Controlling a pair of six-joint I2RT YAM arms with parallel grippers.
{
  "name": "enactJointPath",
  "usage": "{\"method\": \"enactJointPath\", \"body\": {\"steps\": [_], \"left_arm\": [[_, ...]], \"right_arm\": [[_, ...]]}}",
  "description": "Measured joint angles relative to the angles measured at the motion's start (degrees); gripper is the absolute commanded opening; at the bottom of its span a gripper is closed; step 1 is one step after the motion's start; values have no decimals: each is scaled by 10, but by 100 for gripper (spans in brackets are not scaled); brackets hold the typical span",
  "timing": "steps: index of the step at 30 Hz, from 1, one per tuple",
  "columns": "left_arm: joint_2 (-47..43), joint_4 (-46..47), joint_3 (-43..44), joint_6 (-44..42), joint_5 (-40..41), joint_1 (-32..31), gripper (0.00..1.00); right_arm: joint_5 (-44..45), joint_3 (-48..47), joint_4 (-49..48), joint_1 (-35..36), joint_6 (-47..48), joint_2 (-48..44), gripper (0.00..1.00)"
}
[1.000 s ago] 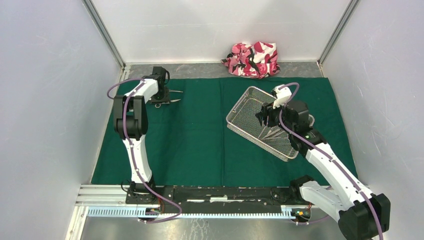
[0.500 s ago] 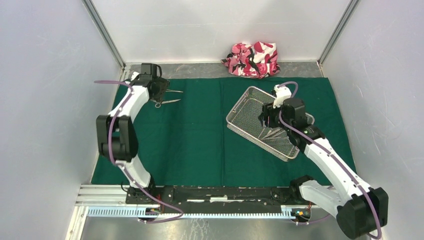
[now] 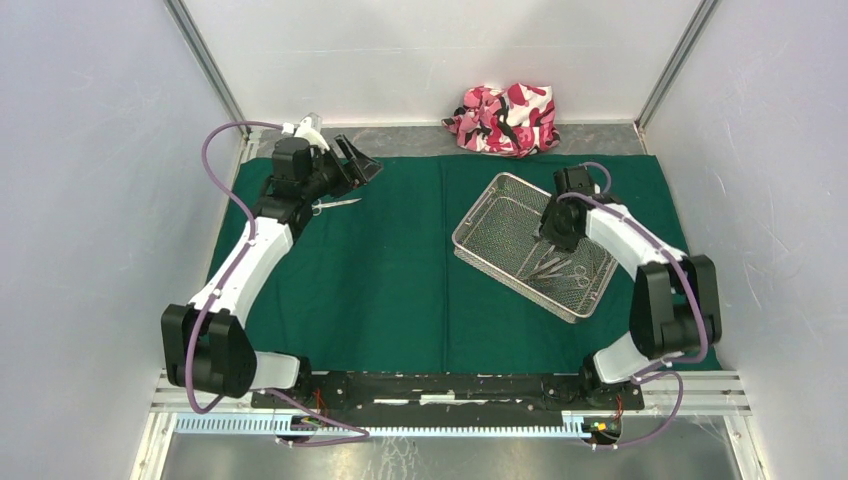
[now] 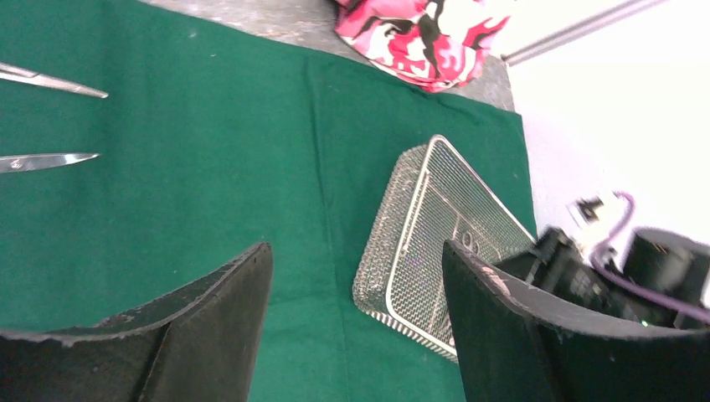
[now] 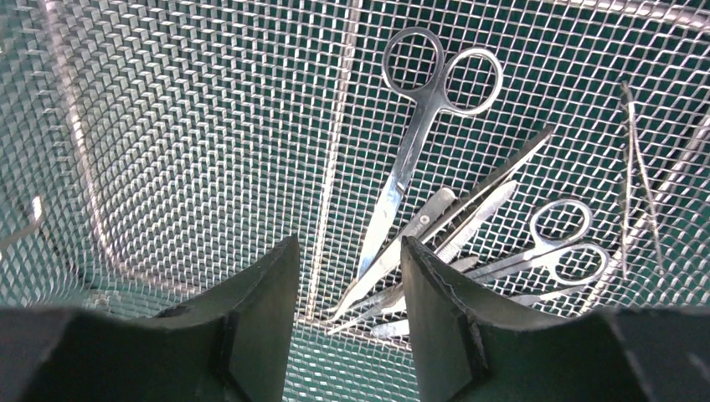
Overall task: Open and lay out the surgical kit
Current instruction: Pick up the medical item from the container.
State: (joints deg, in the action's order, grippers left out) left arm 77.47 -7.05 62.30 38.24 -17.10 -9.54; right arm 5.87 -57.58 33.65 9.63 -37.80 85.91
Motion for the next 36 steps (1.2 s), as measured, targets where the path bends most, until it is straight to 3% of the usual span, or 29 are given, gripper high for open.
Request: {"method": "enactJointPath", "body": {"steps": [10, 21, 24, 31, 34, 36], "left_arm": [[-32, 17, -4, -47, -12, -25, 80], [-35, 17, -4, -49, -15, -25, 80], [-35, 17, -4, -49, -15, -25, 80], [-36, 17, -6, -56, -14, -25, 80], [-37, 17, -8, -58, -13, -25, 80], [-37, 17, -9, -62, -10, -25, 80]], "right_arm": [[31, -73, 59, -2, -82, 101, 54], [60, -102, 89, -9, -100, 173, 53], [59, -108, 87, -17, -100, 185, 46], [32, -83, 57, -30, -115, 178, 18], [32, -64, 42, -33, -126, 163, 0], [34, -63, 43, -34, -130, 161, 0]]}}
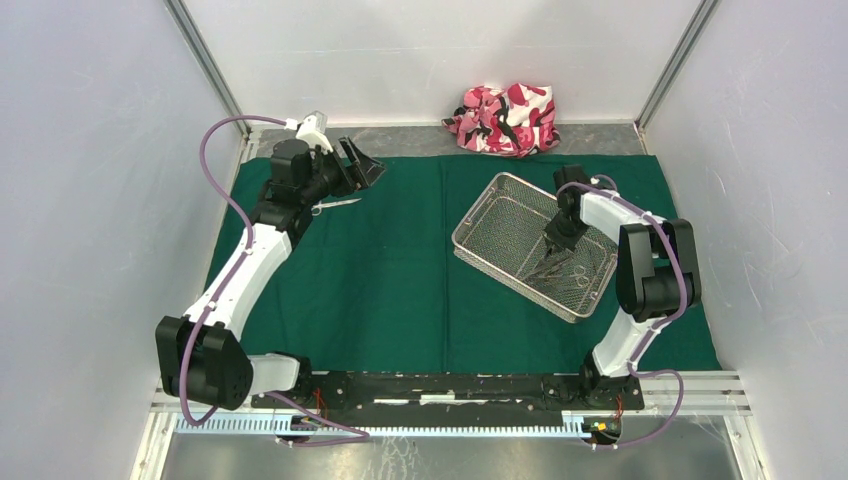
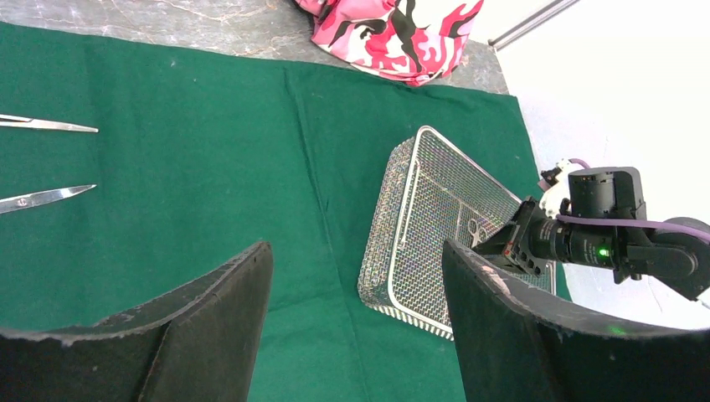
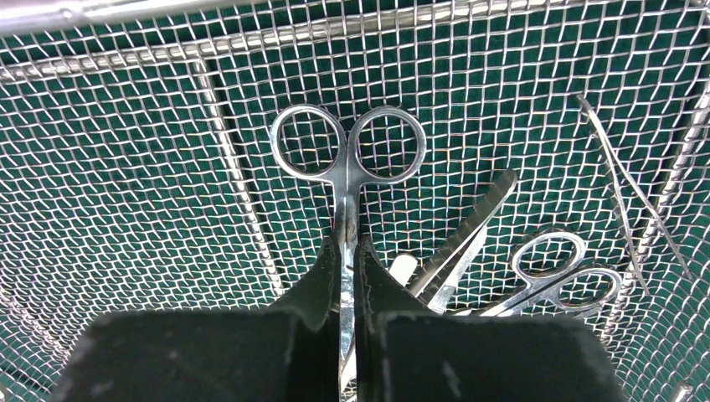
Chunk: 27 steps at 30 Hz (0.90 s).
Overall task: Open and lay out the surgical kit
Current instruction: Pick up the medical item from the container.
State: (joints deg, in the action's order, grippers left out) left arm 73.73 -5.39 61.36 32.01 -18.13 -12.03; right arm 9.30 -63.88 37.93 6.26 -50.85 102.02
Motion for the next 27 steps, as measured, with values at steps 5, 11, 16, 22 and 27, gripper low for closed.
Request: {"method": "enactJointPath", "body": {"steps": [5, 11, 16, 22, 27], "left_arm": [[0, 1, -6, -2, 3, 0, 81], [0, 1, -8, -9, 0, 0, 82], [12, 32, -18, -3, -41, 0, 81], [48, 145, -90, 76, -127, -23, 80], [79, 214, -115, 118, -140, -114, 80]], "right_arm": [[-2, -4, 5, 0, 6, -2, 0], [-14, 53, -57, 0, 60, -57, 0], [-51, 125, -165, 3, 156, -126, 0], [-105, 222, -294, 4, 271, -240, 0], [-129, 245, -362, 5, 324, -303, 0]]}}
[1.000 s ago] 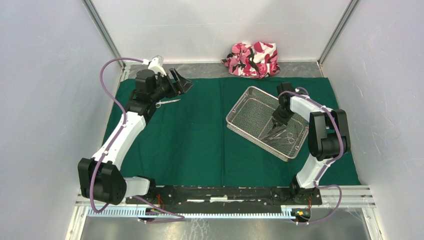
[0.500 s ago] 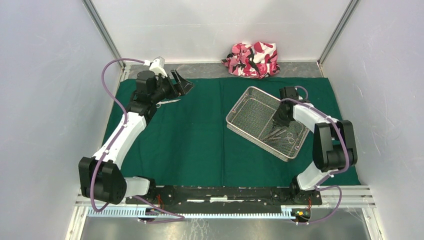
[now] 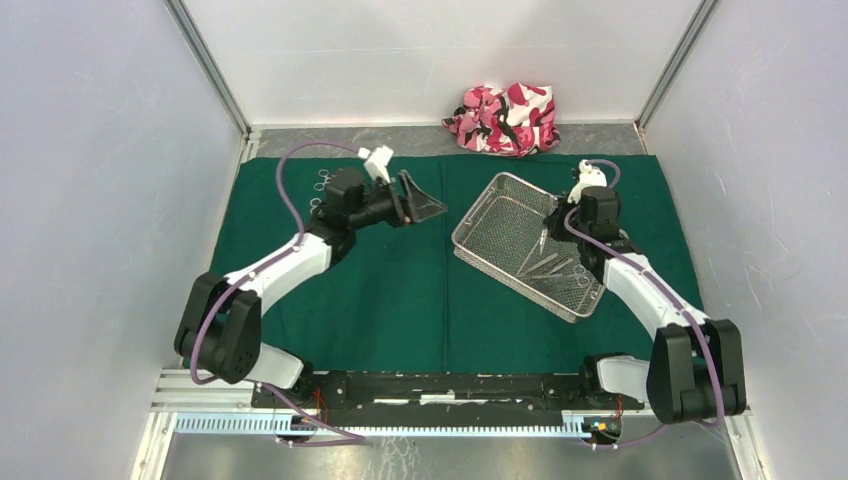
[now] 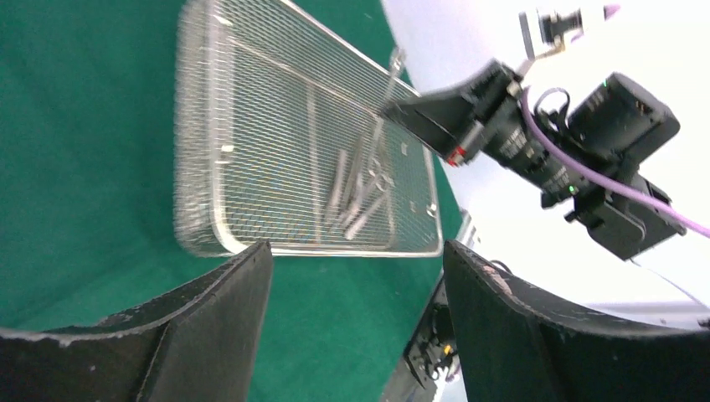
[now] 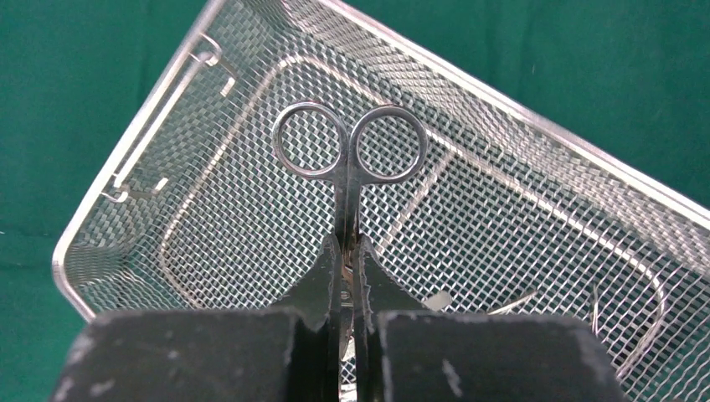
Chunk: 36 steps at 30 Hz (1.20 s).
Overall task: Open and lay out the surgical kit
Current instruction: Pick up the medical item from the container, then adjust the medical item.
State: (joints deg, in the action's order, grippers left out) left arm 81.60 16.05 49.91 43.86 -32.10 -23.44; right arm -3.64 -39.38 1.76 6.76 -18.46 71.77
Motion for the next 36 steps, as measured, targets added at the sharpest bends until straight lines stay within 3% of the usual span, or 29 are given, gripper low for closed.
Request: {"method": "enactJointPath", "body": {"steps": [8, 14, 18, 22, 29, 32, 34, 36], "left_arm": [[109, 97, 81, 17, 37, -145, 81], [213, 118, 190, 24, 86, -195, 83], [265, 108, 257, 24, 124, -220, 79], [294, 95, 298, 24, 151, -231, 65], [305, 64, 320, 23, 179, -233, 15], [305, 50, 320, 16, 197, -232, 2], [301, 51, 309, 11, 205, -229, 2], [277, 62, 270, 14, 206, -224, 2]], "right_arm": [[-45, 3, -35, 9, 21, -58, 0], [-82, 3, -35, 27, 25, -87, 0], [-97, 3, -34, 45, 28, -101, 0], [-103, 3, -32, 56, 31, -109, 0], [-108, 3, -31, 68, 32, -115, 0], [-106, 3, -30, 75, 31, -119, 2], [-105, 3, -25, 78, 31, -121, 15], [-113, -2, -5, 82, 31, -120, 40]]}}
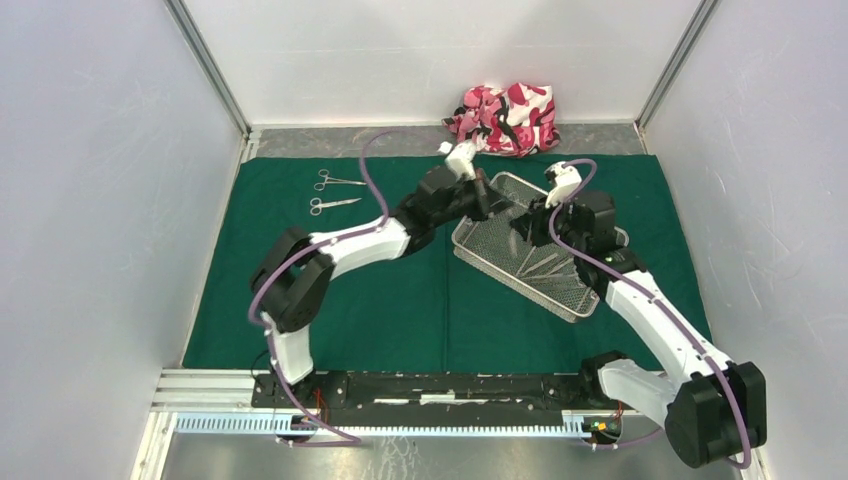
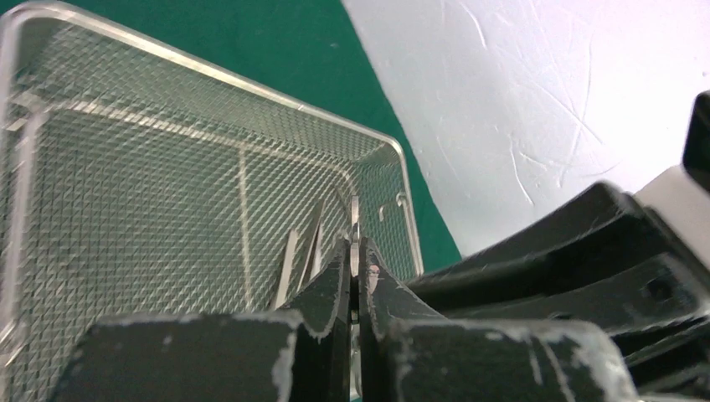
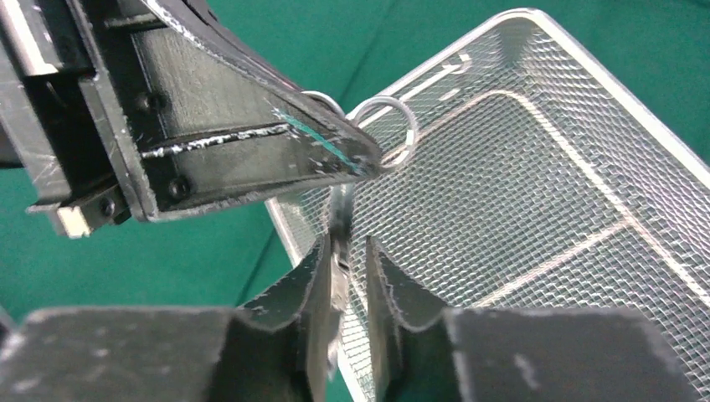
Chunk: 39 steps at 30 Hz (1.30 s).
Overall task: Open and lay out the surgical kit
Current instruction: Adjust the medical item.
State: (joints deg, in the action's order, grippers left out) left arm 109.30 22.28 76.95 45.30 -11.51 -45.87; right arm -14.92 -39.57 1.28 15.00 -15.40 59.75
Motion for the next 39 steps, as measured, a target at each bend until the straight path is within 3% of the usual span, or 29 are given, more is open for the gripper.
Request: {"method": "enactJointPath", "body": {"steps": [3, 4, 11, 14, 19, 24, 39], "left_arm": [[-80, 38, -120, 31, -6, 33, 2], [-127, 51, -183, 49, -6, 70, 2], [-375, 98, -453, 165, 88, 377, 2], [-418, 121, -520, 231, 132, 447, 2], [-327, 231, -573, 346, 174, 507, 2], [-187, 350, -582, 411, 203, 511, 2], [49, 599, -549, 404, 245, 512, 4]], "right_arm": [[-11, -19, 38, 14, 11, -4, 70], [-7, -22, 44, 11, 20, -11, 74], [-18, -22, 59, 5, 50, -70, 82], [-31, -21, 56, 5, 53, -69, 82], [-42, -15, 51, 5, 55, -69, 82], [-44, -4, 48, 5, 58, -69, 81], [-48, 9, 43, 5, 58, -65, 81]]}}
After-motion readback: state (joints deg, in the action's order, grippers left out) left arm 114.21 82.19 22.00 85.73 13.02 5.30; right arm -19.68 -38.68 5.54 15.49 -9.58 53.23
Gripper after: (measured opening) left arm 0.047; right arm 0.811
